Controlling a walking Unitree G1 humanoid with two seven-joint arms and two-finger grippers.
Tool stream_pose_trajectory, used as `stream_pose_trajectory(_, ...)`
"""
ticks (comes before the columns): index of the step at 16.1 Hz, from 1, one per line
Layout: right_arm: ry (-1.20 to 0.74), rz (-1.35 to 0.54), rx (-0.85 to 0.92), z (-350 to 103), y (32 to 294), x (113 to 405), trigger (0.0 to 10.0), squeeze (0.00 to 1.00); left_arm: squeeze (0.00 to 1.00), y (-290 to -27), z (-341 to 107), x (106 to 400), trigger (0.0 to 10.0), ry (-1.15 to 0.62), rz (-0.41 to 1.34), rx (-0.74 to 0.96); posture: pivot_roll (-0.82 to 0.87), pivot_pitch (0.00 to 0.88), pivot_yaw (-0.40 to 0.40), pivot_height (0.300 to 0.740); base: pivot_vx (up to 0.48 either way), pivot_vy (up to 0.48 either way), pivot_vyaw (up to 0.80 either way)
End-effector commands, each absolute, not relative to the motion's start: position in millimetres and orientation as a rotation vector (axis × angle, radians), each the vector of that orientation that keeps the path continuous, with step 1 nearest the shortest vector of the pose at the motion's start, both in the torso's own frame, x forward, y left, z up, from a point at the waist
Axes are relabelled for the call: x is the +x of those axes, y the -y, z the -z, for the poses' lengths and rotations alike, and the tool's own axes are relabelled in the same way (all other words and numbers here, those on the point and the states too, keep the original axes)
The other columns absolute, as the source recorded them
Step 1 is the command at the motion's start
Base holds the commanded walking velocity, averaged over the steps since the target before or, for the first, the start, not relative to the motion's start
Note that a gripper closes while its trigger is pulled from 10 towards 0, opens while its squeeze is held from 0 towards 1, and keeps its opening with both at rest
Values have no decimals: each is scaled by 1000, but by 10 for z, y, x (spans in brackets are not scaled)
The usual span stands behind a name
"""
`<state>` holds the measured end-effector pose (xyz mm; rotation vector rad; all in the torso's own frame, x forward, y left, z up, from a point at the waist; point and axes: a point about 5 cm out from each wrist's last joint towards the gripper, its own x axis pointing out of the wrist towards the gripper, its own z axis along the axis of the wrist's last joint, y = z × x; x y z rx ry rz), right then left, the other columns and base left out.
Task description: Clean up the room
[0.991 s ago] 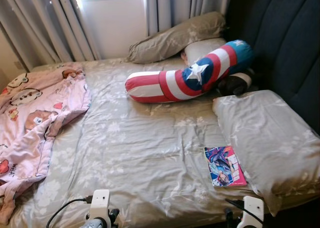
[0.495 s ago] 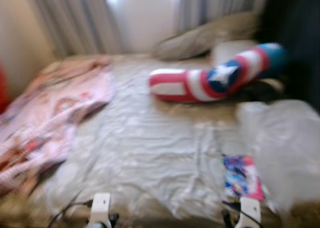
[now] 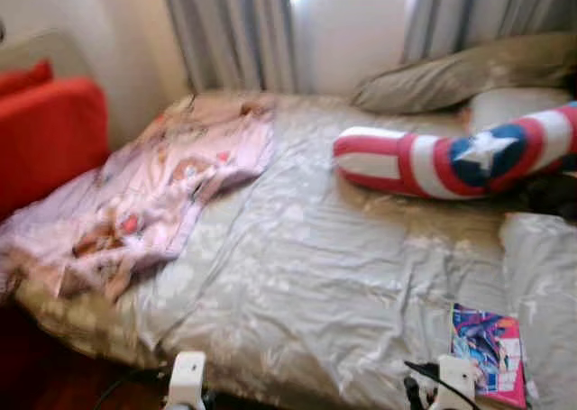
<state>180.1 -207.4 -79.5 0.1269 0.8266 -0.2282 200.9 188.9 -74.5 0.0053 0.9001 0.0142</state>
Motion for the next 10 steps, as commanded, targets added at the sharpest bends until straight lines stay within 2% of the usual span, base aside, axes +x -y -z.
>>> stream_pose_trajectory(1, -832, 216, 150, 807, 1999, 1806, 10000, 0, 0, -1952, 764, 1962, 10000, -921, -28, 18, -22, 0, 51, 740, 0, 345, 0)
stream_pose_trajectory(10, -854, 184, 150, 827, 1955, 1786, 10000, 0, 0, -1958, 772, 1946, 10000, -930, -26, 23, -13, 0, 54, 740, 0, 355, 0)
